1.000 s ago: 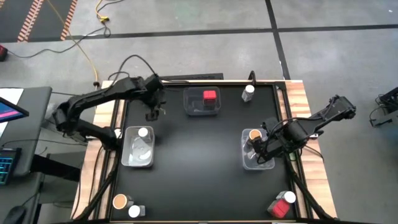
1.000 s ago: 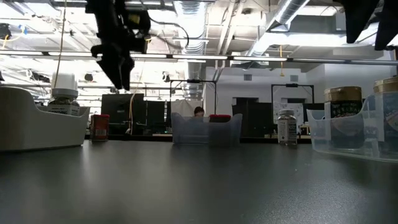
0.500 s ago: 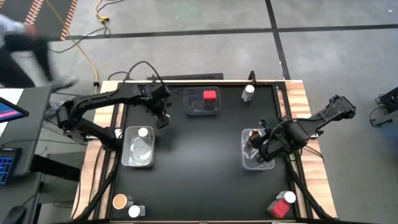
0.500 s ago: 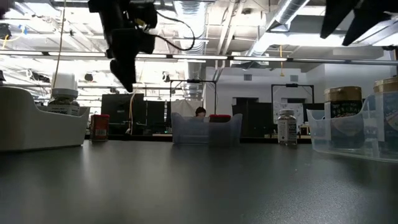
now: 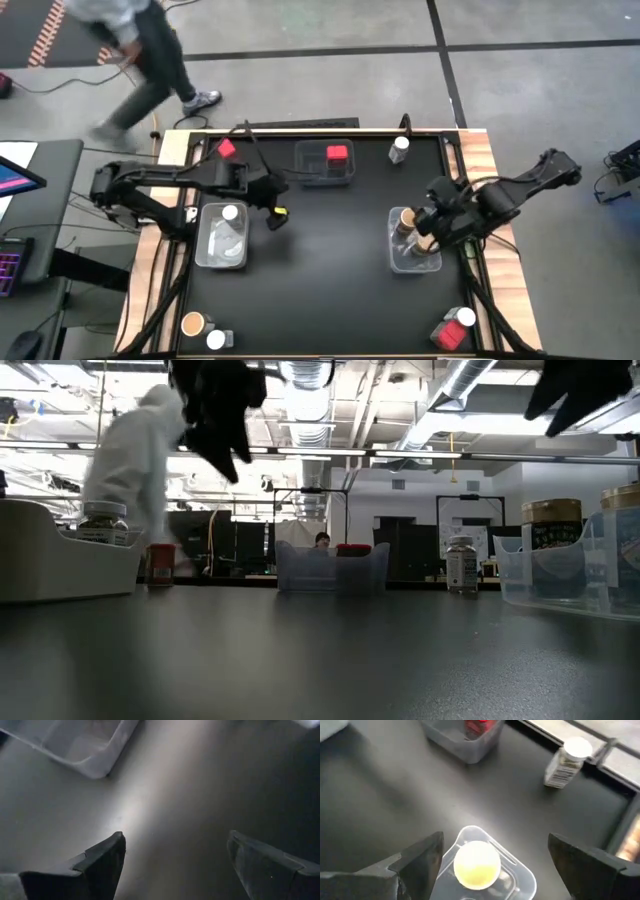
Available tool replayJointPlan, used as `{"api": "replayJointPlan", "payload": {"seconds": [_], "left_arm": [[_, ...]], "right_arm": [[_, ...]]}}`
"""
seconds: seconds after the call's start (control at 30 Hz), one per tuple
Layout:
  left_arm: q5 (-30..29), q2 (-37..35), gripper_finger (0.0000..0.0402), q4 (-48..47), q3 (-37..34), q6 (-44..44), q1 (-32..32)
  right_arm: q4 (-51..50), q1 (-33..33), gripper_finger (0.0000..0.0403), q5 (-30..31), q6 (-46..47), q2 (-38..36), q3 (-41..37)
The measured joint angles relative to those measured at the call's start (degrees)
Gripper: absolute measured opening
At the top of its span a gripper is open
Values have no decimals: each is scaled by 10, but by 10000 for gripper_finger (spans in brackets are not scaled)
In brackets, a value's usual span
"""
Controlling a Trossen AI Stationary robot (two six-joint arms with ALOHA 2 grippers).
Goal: Sort spices by type
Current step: Put the bottom white seasoning bottle into the white bin
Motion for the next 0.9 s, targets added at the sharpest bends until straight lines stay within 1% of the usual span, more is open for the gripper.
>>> {"api": "replayJointPlan", "payload": {"seconds": [0.13,0.23,0.33,0.43,0.5,0.6,0.9], "left_arm": [[-47,-1,333,-6,37,-90,-45],[-73,-1,333,-47,69,-150,-77],[-85,-1,333,-94,97,-197,-106],[-87,-1,333,-135,117,-237,-135],[-87,-1,333,-150,125,-258,-155],[-87,-1,333,-163,132,-274,-188],[-87,-1,333,-165,134,-303,-300]], "right_arm": [[96,-11,384,-4,-75,-100,-86],[152,-36,384,-25,-132,-158,-129],[200,-67,384,-65,-182,-208,-162],[229,-96,384,-115,-199,-250,-184],[231,-109,384,-132,-195,-266,-190],[230,-118,384,-135,-175,-281,-196],[231,-119,384,-135,-138,-281,-196]]}}
